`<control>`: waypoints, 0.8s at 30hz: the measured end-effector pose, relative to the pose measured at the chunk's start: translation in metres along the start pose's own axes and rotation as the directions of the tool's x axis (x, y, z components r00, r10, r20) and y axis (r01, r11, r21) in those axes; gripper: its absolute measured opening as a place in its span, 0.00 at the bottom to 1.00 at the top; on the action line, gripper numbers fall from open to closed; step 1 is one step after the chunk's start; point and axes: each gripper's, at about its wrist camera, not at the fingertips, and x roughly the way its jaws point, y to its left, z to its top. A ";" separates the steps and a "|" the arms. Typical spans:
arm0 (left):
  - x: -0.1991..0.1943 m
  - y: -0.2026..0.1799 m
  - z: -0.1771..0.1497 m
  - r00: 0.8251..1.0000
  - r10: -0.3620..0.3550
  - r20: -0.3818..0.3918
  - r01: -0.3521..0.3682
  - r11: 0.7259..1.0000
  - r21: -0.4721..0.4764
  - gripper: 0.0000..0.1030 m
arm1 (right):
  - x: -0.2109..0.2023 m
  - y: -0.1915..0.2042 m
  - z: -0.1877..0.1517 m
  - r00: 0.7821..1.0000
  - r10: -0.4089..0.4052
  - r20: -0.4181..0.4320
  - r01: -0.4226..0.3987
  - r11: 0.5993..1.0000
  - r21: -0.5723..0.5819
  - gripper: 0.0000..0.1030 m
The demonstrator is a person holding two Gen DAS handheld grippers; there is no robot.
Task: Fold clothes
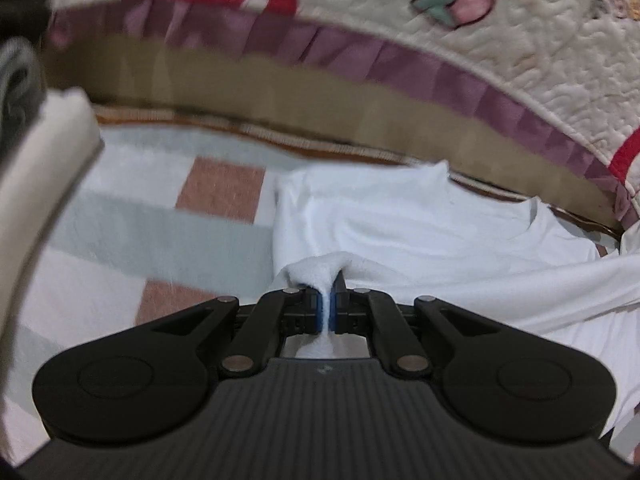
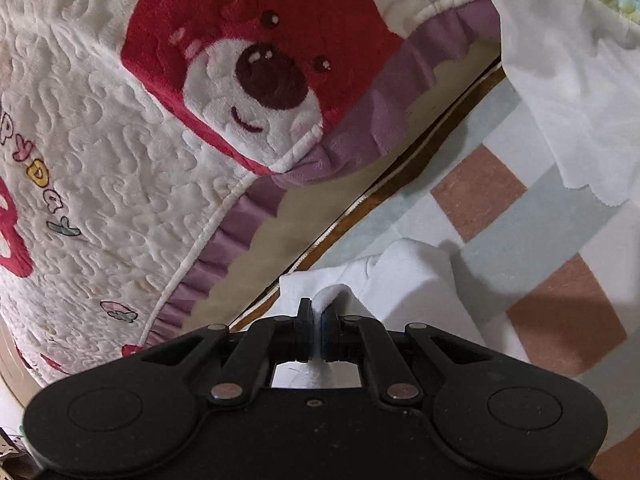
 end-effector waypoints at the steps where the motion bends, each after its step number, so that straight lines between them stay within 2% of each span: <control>1: 0.004 0.005 -0.001 1.000 -0.012 -0.014 0.012 1.000 -0.013 0.03 | 0.001 -0.002 0.000 1.000 -0.005 -0.004 0.005 1.000 -0.004 0.06; 5: 0.009 0.019 0.003 0.997 -0.064 -0.031 0.063 0.997 -0.042 0.06 | 0.011 -0.011 0.009 1.000 -0.012 -0.023 0.012 1.000 0.009 0.07; 8: -0.001 0.022 0.008 0.994 -0.094 0.047 0.094 0.996 -0.005 0.08 | 0.018 -0.009 0.016 1.000 -0.003 0.007 0.003 1.000 -0.016 0.12; 9: -0.005 0.022 0.007 0.992 -0.106 0.063 0.106 0.994 0.009 0.08 | 0.017 -0.006 0.016 1.000 0.022 0.021 -0.021 0.999 -0.040 0.17; 10: -0.009 0.021 0.007 0.990 -0.119 0.078 0.118 0.993 0.024 0.10 | 0.015 -0.003 0.014 0.998 0.059 0.024 -0.057 0.995 -0.077 0.31; 11: -0.012 0.018 0.003 0.990 -0.121 0.075 0.118 0.992 0.046 0.17 | 0.013 0.001 0.013 0.995 0.096 0.024 -0.093 0.989 -0.114 0.39; 13: -0.019 0.011 -0.012 0.996 -0.081 0.041 0.076 0.991 0.106 0.31 | 0.004 0.005 0.005 0.993 0.107 0.049 -0.097 0.979 -0.181 0.40; 15: -0.031 0.009 -0.031 0.996 -0.032 0.080 0.020 0.988 0.151 0.34 | -0.005 0.004 -0.003 0.993 0.092 0.067 -0.075 0.973 -0.218 0.40; 18: -0.042 0.001 -0.057 0.994 -0.052 0.092 0.027 0.965 0.259 0.35 | -0.017 0.000 -0.012 0.997 0.017 0.073 0.005 0.957 -0.290 0.40; 19: -0.046 -0.003 -0.065 0.994 -0.061 0.095 0.029 0.953 0.303 0.35 | -0.016 0.002 -0.020 0.998 -0.024 0.055 0.042 0.933 -0.358 0.40; 22: -0.044 -0.032 -0.075 0.991 -0.037 0.125 -0.036 0.846 0.532 0.38 | -0.010 0.008 -0.043 0.988 -0.155 0.017 0.138 0.819 -0.557 0.40; 23: -0.042 -0.036 -0.074 0.991 -0.052 0.121 -0.025 0.830 0.557 0.43 | -0.008 0.010 -0.051 0.980 -0.200 0.011 0.164 0.769 -0.618 0.40; 24: -0.037 -0.037 -0.070 0.993 -0.072 0.095 0.009 0.837 0.547 0.45 | -0.006 0.012 -0.059 0.970 -0.244 0.009 0.186 0.713 -0.676 0.40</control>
